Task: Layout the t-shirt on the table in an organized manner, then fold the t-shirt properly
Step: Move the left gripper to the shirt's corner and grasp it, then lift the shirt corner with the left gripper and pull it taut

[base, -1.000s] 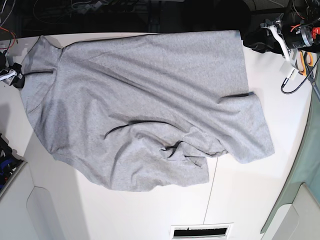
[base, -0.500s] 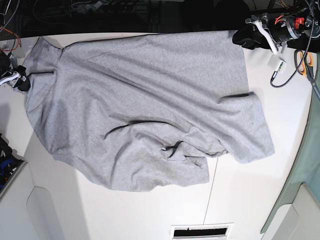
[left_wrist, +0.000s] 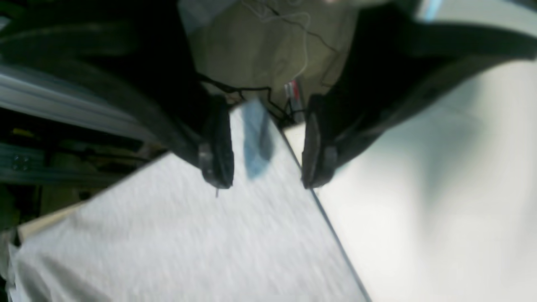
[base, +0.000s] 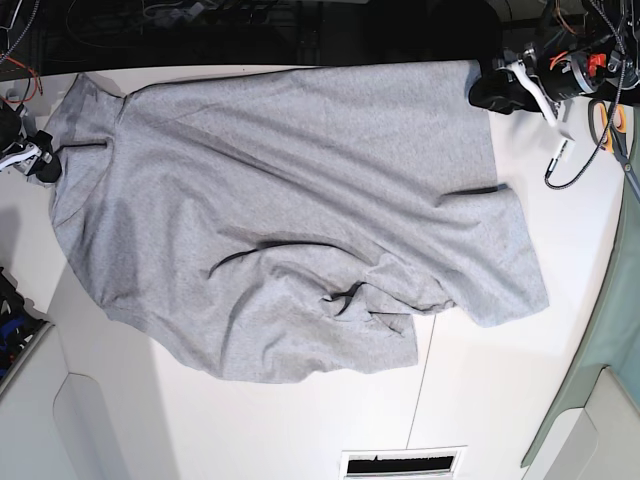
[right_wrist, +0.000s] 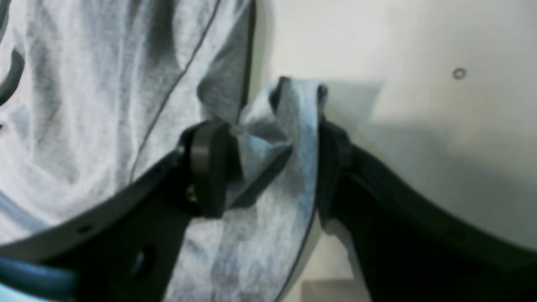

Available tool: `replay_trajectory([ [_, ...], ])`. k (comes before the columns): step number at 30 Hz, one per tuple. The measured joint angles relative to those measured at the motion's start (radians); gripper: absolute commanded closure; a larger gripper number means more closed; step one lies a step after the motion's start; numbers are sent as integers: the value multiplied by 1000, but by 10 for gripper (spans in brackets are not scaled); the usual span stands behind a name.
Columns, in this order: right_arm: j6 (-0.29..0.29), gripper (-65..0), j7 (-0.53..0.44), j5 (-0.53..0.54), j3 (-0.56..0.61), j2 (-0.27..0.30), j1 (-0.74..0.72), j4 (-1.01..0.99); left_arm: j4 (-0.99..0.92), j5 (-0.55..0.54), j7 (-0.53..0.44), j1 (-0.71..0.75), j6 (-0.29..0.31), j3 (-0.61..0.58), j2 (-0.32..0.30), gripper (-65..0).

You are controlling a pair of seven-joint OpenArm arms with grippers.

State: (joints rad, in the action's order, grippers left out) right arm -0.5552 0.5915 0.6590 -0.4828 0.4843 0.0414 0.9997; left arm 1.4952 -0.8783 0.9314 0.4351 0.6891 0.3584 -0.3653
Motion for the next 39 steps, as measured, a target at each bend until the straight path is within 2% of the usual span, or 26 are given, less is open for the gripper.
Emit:
replay_trajectory([
  [10, -3, -317, 7, 3, 0, 0, 0, 0, -81, -13, -19, -14, 12, -7, -1, -302],
  [21, -3, -316, 7, 3, 0, 0, 0, 0, -77, -15, -51, -14, 29, -180, -2, -300],
  [22, -3, -303, 7, 3, 0, 0, 0, 0, -77, -16, -51, -14, 31, -180, -2, -283],
  [23, -3, -255, 7, 3, 0, 0, 0, 0, -77, -14, -51, -15, 31, -180, -3, -242],
  [26, 2, -17, 23, 2, 0, 0, 0, 0, -79, 10, -45, -14, 23, -180, -3, -49],
  [27, -1, 0, 19, 7, 0, -3, 1, 0, -80, 7, -42, -14, 24, -180, -3, -2],
  [32, -3, 0, 43, 18, -7, 2, 3, 0, -49, 9, -12, -11, 23, -174, -19, 0],
  [36, -6, 0, 174, 42, -81, 11, 3, 16, 12, -71, 124, 0, 3, -118, -66, 0],
  [39, -5, 0, 271, 109, -172, 10, 16, 42, 60, -150, 195, 1, 3, -82, -95, 0],
])
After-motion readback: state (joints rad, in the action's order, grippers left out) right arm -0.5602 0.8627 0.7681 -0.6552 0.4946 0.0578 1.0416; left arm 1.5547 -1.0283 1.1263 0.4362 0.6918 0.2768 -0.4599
